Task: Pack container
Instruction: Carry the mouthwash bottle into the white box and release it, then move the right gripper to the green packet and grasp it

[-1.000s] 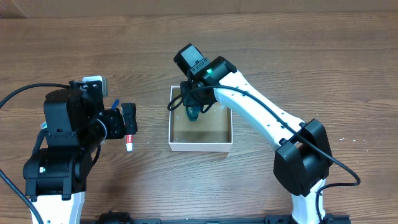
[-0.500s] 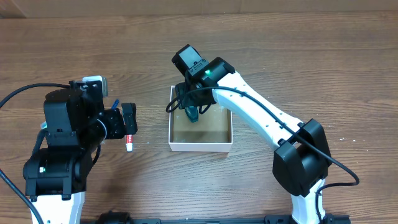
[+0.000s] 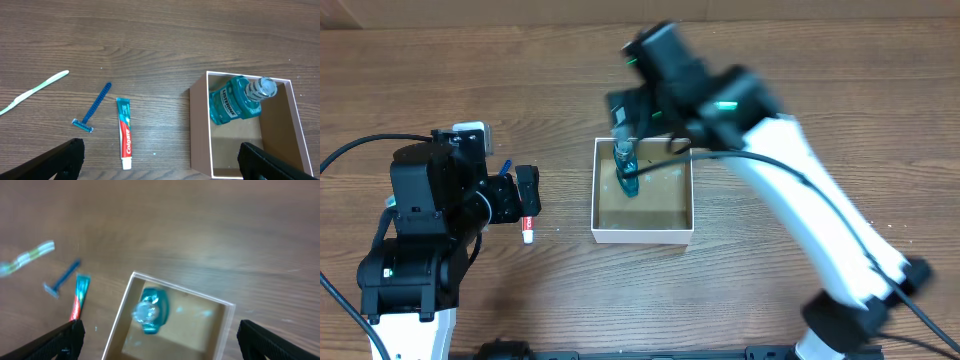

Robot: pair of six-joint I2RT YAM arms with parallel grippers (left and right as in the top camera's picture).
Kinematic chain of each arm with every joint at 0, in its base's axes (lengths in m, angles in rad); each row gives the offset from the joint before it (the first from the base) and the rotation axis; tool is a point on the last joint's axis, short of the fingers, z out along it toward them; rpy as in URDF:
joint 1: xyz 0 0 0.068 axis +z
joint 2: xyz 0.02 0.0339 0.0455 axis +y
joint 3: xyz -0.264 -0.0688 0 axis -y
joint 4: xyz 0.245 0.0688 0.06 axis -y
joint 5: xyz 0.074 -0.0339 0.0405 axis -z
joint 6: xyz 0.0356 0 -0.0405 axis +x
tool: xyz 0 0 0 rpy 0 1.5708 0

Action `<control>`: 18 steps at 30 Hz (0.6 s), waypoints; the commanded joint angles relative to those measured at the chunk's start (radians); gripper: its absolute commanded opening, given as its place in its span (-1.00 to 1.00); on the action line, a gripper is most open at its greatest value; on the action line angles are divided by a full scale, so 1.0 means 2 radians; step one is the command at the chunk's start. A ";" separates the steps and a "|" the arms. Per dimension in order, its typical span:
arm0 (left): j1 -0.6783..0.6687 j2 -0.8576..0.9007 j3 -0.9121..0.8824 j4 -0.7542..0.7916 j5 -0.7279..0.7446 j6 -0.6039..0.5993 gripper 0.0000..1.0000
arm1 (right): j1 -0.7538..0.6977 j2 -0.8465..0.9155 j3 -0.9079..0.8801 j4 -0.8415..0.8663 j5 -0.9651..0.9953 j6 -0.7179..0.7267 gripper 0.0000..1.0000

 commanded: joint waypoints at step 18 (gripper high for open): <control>0.002 0.001 0.013 0.001 0.002 -0.005 1.00 | -0.404 -0.238 -0.140 -0.171 -0.067 -0.014 1.00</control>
